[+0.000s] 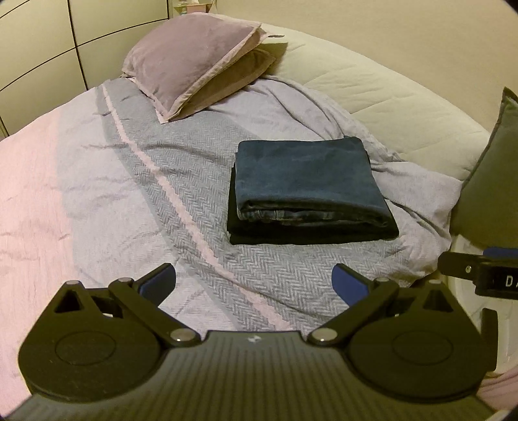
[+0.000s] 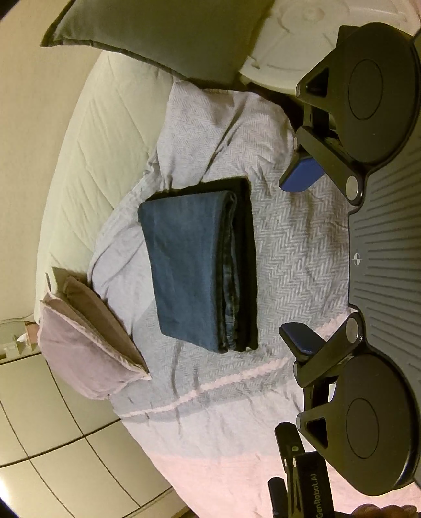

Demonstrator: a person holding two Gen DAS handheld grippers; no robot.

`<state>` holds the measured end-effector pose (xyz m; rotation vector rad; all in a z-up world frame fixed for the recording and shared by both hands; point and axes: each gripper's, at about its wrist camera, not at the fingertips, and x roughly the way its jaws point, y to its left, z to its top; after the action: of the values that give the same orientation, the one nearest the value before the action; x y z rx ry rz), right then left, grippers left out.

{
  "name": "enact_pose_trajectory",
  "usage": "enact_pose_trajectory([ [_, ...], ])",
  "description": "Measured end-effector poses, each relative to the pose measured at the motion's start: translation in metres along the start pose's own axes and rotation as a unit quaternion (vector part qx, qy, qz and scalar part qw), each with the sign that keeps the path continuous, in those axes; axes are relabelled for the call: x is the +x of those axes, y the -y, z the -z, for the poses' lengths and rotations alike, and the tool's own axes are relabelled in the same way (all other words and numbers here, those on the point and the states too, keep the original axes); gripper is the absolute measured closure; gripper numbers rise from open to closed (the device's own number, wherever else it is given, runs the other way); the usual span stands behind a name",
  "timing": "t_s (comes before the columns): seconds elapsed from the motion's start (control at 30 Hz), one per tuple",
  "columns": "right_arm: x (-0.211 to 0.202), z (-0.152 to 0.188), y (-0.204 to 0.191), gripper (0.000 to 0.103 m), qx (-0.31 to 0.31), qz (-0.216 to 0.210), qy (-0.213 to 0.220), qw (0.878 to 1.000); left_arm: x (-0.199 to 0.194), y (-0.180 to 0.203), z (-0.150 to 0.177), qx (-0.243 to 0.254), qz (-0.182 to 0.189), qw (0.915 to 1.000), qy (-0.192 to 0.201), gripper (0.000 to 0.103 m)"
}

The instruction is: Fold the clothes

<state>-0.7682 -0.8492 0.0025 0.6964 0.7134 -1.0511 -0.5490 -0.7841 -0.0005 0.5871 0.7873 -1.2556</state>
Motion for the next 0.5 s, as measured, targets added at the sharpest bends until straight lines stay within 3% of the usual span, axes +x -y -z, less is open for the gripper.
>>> enact_pose_trajectory([
  [0.5, 0.0, 0.001, 0.014, 0.012, -0.009, -0.002, -0.009, 1.0, 0.001, 0.022, 0.004, 0.01, -0.001, 0.9999, -0.004, 0.002],
])
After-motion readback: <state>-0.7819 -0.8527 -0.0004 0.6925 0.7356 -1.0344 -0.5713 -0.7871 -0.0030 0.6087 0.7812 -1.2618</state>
